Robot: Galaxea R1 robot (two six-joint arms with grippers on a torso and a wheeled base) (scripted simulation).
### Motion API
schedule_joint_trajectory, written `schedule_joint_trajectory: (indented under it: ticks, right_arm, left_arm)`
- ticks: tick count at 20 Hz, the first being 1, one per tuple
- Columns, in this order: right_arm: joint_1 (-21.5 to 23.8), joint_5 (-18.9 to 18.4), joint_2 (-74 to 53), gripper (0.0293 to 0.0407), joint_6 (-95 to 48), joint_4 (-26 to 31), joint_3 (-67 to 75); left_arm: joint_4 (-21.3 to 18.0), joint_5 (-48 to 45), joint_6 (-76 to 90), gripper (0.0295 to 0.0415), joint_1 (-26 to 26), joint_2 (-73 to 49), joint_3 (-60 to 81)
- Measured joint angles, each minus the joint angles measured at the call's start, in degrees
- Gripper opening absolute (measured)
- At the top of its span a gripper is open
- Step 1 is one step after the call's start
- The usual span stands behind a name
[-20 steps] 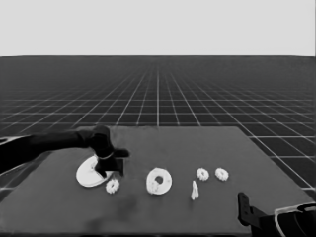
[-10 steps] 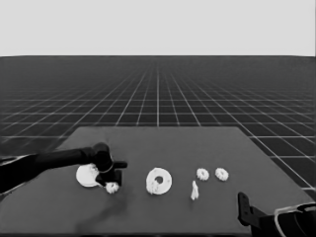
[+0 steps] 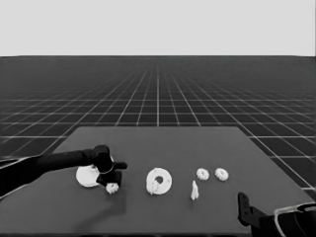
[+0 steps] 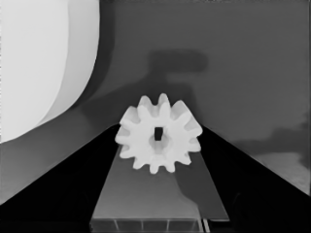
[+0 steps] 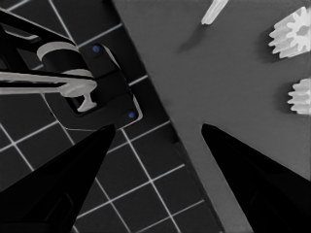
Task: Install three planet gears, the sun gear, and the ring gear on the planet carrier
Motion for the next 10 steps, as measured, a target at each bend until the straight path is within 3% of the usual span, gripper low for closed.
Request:
schedule_joint_trajectory:
  ticks: [6,8,10]
  right_arm:
    - [0.0,0.0,0.0,0.0385,0.0,0.0,0.0]
    - [0.0,0.0,0.0,0.0385,0.0,0.0,0.0]
    - [0.0,0.0,0.0,0.0385,0.0,0.0,0.0]
  left_arm:
    - [0.0,0.0,0.0,0.0312,0.0,0.0,0.0]
    - [-6.7,4.2,-2.7,0.0313,-7.5,-2.4,6.3]
    - [-9.5,5.3,-3.2,0.0312,-10.7,-2.8,7.5]
